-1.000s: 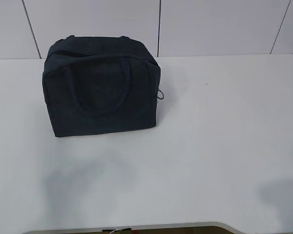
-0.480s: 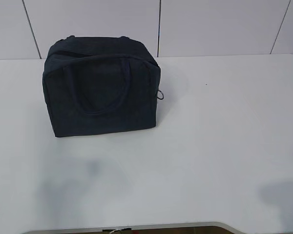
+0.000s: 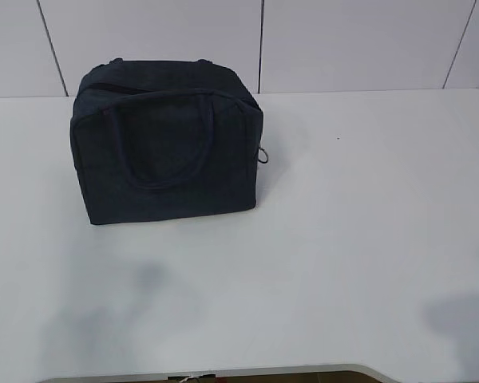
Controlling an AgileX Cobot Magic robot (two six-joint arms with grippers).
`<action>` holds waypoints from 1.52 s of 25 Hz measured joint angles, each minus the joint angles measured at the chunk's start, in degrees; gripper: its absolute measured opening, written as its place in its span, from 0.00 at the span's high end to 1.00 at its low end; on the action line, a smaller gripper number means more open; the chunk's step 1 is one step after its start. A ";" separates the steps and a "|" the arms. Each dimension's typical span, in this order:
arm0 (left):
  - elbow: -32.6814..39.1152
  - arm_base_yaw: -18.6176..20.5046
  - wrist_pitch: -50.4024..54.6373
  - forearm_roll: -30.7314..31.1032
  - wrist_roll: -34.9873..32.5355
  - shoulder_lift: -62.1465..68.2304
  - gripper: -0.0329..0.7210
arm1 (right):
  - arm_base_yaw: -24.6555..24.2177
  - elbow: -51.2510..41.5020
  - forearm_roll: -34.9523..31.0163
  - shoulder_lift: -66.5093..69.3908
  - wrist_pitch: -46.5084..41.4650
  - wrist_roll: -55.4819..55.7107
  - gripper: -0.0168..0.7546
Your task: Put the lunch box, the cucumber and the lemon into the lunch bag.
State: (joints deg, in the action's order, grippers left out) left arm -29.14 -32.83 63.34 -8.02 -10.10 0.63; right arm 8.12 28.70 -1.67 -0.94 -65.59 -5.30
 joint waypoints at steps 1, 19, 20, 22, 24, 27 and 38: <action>0.00 0.00 0.00 0.00 0.00 0.00 0.40 | 0.00 0.00 0.00 0.00 0.00 0.00 0.61; 0.00 0.00 0.26 0.00 0.09 0.00 0.41 | 0.00 0.00 0.00 0.00 0.08 0.00 0.61; 0.00 0.00 0.26 0.00 0.09 0.00 0.41 | 0.00 0.00 0.00 0.00 0.08 0.00 0.61; 0.00 0.00 0.26 0.00 0.09 0.00 0.42 | 0.00 0.00 0.00 0.00 0.08 0.00 0.61; 0.00 0.00 0.26 0.00 0.09 0.00 0.42 | 0.00 0.00 0.00 0.00 0.08 0.00 0.61; 0.00 0.00 0.26 0.00 0.09 0.00 0.44 | 0.00 0.00 0.00 0.00 0.08 0.00 0.61; 0.00 7.35 0.26 0.00 0.09 0.00 0.45 | 0.00 0.00 0.00 0.00 0.08 0.10 0.61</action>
State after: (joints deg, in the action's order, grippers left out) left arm -29.14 -25.48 63.60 -8.02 -10.01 0.63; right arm 8.12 28.70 -1.67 -0.94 -65.50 -5.21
